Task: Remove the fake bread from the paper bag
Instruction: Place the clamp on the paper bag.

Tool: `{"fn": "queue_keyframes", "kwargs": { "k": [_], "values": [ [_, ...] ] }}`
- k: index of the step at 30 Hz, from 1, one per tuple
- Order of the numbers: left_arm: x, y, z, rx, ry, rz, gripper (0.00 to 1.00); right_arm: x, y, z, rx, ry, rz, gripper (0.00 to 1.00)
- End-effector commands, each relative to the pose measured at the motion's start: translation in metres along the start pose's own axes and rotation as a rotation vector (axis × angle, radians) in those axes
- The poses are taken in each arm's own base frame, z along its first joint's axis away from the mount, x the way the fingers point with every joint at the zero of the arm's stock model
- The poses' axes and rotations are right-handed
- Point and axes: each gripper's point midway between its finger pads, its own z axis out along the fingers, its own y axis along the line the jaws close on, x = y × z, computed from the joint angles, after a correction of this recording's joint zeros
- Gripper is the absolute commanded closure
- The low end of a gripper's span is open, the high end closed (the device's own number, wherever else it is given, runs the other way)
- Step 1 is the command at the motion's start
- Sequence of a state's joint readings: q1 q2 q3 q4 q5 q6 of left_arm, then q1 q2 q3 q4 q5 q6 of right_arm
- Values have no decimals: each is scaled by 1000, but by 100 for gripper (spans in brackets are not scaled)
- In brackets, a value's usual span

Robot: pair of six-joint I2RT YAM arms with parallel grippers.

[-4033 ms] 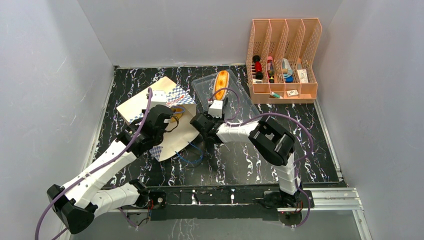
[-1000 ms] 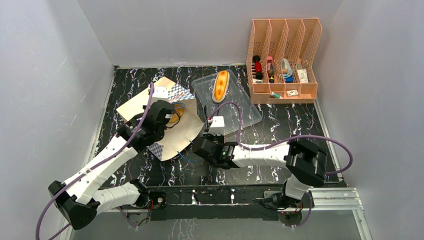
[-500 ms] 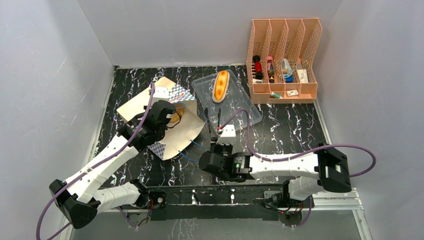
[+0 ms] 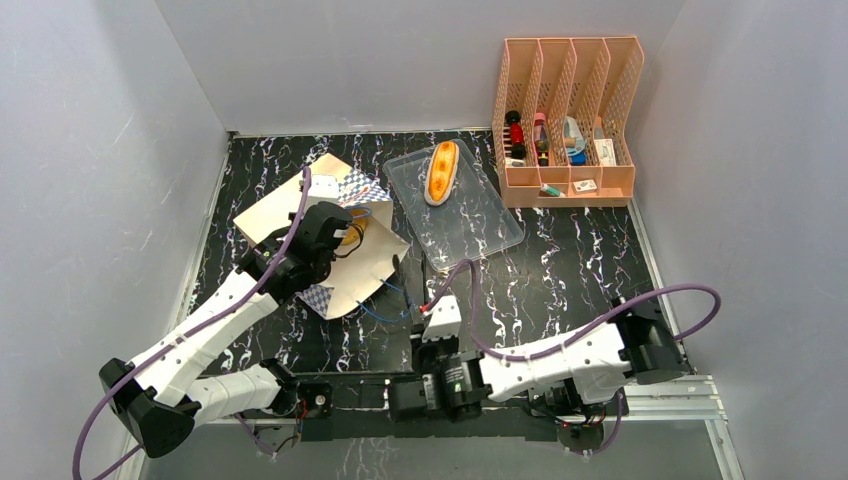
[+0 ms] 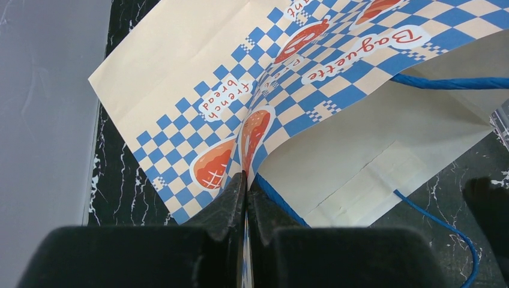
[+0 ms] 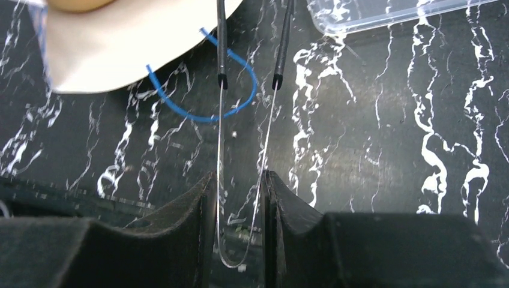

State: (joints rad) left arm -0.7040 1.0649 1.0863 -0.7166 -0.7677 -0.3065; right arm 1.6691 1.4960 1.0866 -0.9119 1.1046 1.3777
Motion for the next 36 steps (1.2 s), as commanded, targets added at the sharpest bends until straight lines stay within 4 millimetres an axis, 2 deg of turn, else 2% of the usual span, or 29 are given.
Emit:
{"fn": "queue_keyframes", "kwargs": {
  "k": [1,7,11,14,19,24,31,36],
  "values": [
    [-2,2,-1,5,-18,-5,100,-11,5,-25,10,-78,41,87],
    [1,1,-1,18,-24,-8,100,3,30,-38,-45,-61,61,88],
    [3,-3,1,29,-18,-5,100,-3,57,-42,-120,-51,76,89],
    [2,-4,1,32,-13,-8,100,-11,76,-38,-168,-33,75,89],
    [1,-6,1,41,-14,-22,100,-24,92,-16,-243,12,141,89],
    [1,-10,1,53,-3,-30,100,-34,93,6,-320,63,228,89],
    [-3,-14,0,65,-6,-38,100,-32,101,29,-356,111,281,89],
    [-1,-15,1,71,-4,-43,100,-35,102,61,-391,168,429,88]
  ]
}}
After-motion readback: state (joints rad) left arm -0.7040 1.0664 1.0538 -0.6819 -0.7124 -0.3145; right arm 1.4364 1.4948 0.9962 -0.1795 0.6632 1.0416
